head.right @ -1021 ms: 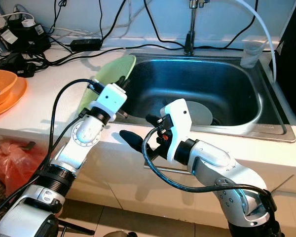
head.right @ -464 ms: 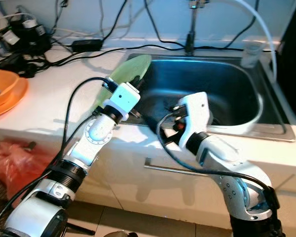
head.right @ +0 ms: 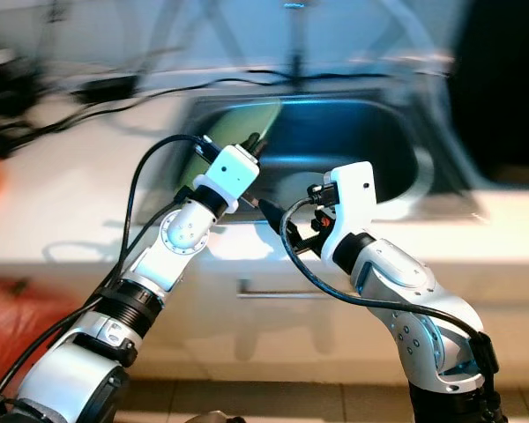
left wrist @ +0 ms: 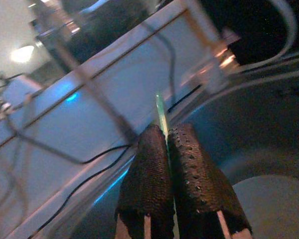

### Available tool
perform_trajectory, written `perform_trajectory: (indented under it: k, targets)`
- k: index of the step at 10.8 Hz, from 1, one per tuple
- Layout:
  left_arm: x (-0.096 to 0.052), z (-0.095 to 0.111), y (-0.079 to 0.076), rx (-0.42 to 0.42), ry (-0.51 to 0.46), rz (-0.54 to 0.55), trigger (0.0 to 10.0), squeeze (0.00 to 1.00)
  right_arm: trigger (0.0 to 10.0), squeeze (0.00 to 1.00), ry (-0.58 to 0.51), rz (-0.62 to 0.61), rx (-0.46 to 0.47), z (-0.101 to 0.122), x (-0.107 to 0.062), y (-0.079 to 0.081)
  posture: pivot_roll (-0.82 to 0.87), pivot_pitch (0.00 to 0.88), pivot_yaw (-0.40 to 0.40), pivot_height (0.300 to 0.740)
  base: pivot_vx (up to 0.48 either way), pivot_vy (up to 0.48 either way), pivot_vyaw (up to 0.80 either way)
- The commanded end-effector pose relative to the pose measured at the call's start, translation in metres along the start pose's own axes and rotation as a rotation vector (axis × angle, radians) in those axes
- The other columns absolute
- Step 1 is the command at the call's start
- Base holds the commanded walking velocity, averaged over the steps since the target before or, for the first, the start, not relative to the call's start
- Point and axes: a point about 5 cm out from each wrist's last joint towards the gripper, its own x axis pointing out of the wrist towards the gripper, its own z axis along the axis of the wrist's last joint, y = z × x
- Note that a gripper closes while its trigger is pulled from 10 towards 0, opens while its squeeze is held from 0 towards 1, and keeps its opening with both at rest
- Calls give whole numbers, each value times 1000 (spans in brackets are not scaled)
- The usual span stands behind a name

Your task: Kitchen organization

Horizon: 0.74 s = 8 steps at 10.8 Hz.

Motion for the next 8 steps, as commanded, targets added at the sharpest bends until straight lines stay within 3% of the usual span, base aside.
perform_trajectory:
  k: [1,8]
  targets:
    - [6,8,6,13,-41,11,0,0,10000,0,-23,-5,-4,4,-2,1,-93,25,120,740,0,0,-587]
    - [7,-6,4,20,30,9,471,0,10000,0,-16,-16,-3,4,-5,1,-101,42,118,740,0,0,0]
